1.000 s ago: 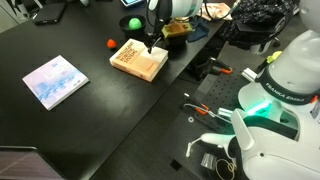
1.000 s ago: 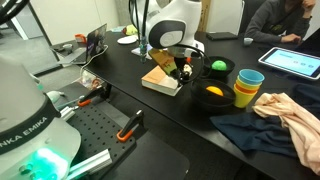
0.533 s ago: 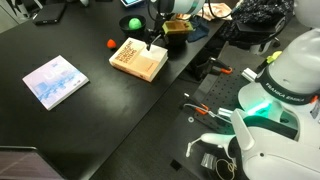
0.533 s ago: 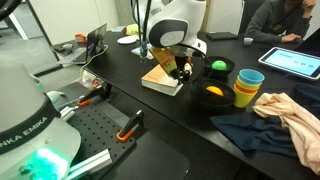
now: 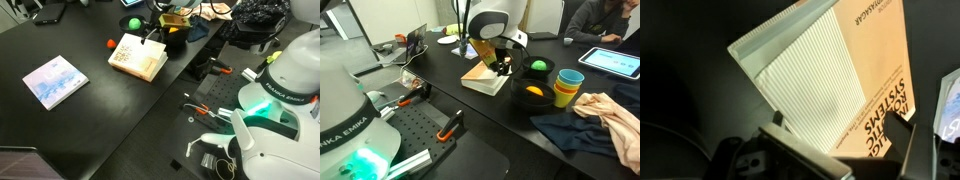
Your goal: Pick up the black bowl on top of the book and put it in the empty black bowl then open the orange book and flip the pages.
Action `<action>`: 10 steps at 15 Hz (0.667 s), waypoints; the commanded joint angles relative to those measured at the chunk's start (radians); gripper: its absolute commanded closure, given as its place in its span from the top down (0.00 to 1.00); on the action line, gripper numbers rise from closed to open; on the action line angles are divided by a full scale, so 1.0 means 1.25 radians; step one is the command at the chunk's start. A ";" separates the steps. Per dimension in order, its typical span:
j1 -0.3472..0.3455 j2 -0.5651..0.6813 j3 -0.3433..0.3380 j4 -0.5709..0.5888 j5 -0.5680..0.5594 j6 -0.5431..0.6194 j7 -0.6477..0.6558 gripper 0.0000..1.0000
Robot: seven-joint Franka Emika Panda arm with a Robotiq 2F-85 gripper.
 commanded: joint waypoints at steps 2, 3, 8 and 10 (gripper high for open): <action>-0.034 0.019 0.113 -0.004 -0.005 0.010 0.008 1.00; -0.032 0.017 0.132 -0.003 -0.008 0.006 0.008 1.00; -0.019 -0.026 0.200 -0.004 -0.026 -0.014 0.008 1.00; -0.017 -0.044 0.227 -0.004 -0.034 -0.029 0.005 1.00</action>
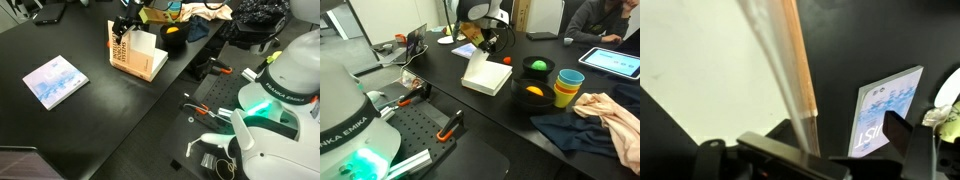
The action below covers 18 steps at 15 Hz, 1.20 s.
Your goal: Pick up the black bowl on top of the book and put it in the empty black bowl then open the orange book and flip the pages.
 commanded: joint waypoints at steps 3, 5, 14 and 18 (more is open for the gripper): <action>0.007 -0.042 0.082 -0.005 -0.022 -0.043 -0.003 1.00; 0.016 -0.050 0.103 -0.007 -0.028 -0.059 -0.009 1.00; 0.064 -0.030 0.114 -0.039 -0.030 -0.046 -0.013 1.00; 0.068 -0.067 0.058 -0.062 -0.023 -0.052 0.000 1.00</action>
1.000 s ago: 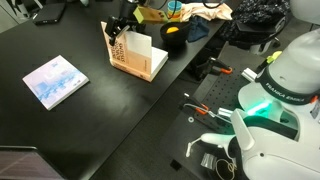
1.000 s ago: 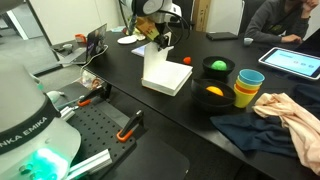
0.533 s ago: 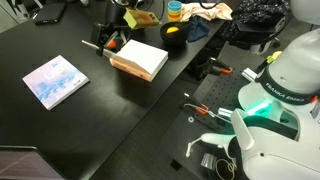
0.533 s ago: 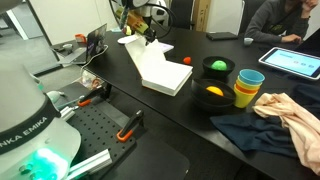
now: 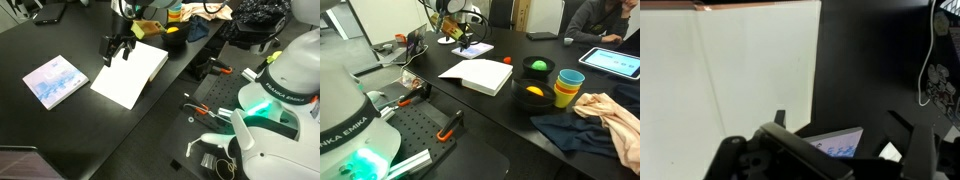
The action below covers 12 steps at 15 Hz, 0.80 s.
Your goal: Pick up the black bowl on top of the book and put it in the empty black bowl then open the orange book and flip the pages.
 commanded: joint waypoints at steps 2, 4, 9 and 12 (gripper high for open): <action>0.015 -0.060 -0.078 -0.022 0.008 0.008 0.015 1.00; 0.035 -0.082 -0.131 -0.026 0.011 0.010 0.020 1.00; 0.160 -0.112 -0.320 -0.033 0.023 0.016 0.040 1.00; 0.276 -0.110 -0.454 -0.027 0.028 0.035 0.055 1.00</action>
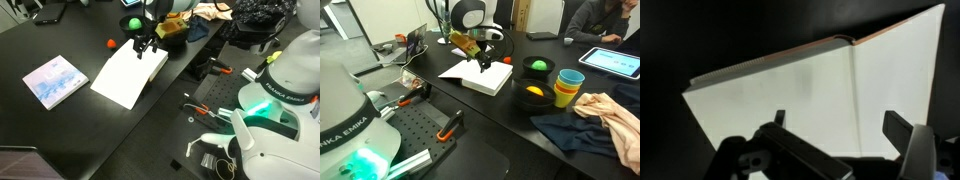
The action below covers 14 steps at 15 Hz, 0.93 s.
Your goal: Pick up the black bowl on top of the book and put it in the empty black bowl then open the orange book and flip the pages.
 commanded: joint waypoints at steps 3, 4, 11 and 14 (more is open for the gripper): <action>0.224 -0.027 -0.237 0.013 0.016 0.031 0.043 1.00; 0.252 -0.019 -0.270 0.022 0.020 0.033 0.044 1.00; 0.324 0.031 -0.371 0.067 0.026 0.045 0.033 1.00; 0.286 0.058 -0.344 0.079 0.039 0.072 0.013 1.00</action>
